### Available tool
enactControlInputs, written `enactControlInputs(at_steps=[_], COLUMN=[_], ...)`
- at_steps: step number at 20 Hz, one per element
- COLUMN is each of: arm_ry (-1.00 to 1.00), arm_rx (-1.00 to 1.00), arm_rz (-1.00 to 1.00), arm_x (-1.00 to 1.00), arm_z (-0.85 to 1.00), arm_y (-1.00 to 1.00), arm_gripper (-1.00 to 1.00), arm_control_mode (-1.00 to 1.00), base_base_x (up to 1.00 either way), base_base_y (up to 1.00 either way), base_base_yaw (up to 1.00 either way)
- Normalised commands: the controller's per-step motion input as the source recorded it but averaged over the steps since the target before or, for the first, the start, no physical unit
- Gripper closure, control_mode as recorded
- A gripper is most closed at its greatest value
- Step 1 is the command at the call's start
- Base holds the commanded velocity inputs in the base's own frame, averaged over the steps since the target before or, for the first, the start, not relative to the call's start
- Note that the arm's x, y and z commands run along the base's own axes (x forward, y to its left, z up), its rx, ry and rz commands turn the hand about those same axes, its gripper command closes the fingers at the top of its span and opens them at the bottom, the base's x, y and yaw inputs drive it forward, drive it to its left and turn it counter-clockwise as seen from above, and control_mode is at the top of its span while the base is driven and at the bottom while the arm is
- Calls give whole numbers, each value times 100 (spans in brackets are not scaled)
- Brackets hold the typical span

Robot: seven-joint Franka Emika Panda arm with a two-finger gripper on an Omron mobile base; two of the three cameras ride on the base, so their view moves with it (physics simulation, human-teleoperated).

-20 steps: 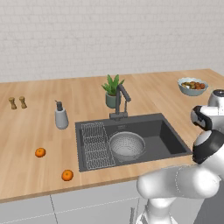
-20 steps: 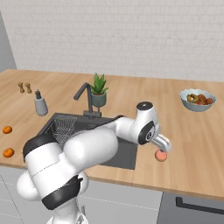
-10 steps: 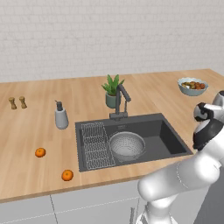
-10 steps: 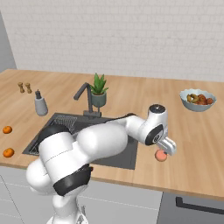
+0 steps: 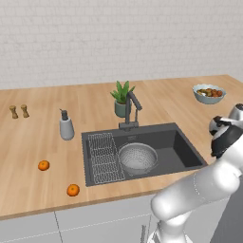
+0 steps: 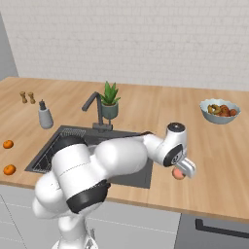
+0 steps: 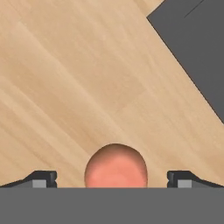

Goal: Put the colander in the sink, put the tangerine, tangerine, peach in the colander, and turn on the sink faucet and pour water over the colander.

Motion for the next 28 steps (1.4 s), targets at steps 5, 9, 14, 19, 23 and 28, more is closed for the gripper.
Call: enactControlInputs(at_steps=[5, 9, 14, 19, 23, 28], arm_ry=[0, 0, 0, 0, 0, -1], arm_rx=[0, 0, -2, -3, -3, -4], arm_rz=[0, 0, 0, 0, 0, 0], arm_x=[11, 15, 18, 5, 0, -2], arm_z=[-44, -41, -21, -10, -23, -37], arm_y=[0, 0, -13, -20, -15, -1], arm_gripper=[-100, -100, -100, -100, -100, 100], arm_control_mode=[-100, -100, -100, -100, -100, -100], base_base_x=[0, 0, 0, 0, 0, 0], base_base_y=[0, 0, 0, 0, 0, 0], base_base_yaw=[0, 0, 0, 0, 0, 0])
